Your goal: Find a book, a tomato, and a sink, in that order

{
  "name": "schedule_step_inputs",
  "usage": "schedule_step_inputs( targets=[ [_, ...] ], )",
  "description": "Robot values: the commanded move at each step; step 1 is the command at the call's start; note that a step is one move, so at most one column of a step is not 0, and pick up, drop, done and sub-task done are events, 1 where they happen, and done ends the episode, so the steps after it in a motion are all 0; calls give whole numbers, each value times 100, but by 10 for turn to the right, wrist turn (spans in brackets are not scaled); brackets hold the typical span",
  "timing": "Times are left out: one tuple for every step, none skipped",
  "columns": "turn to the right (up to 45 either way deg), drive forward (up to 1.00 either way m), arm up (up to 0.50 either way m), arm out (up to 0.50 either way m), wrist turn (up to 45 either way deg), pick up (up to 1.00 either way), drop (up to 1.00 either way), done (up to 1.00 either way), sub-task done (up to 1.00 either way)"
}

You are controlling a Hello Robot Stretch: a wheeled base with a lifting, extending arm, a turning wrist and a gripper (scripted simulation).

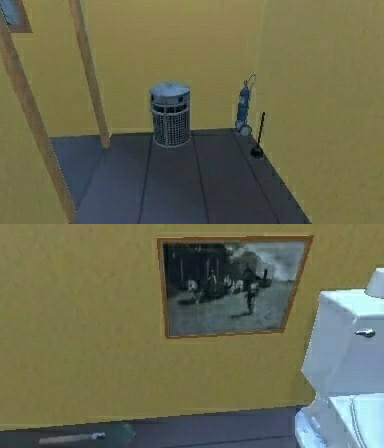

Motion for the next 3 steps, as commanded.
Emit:
schedule_step_inputs(
  targets=[
    [-60, 0, 0, 0, 0, 0, 0, 0, 0],
    [0, 5, 0, 0, 0, 0, 0, 0, 0],
    [-150, 0, 0, 0, 0, 0, 0, 0, 0]
  ],
)
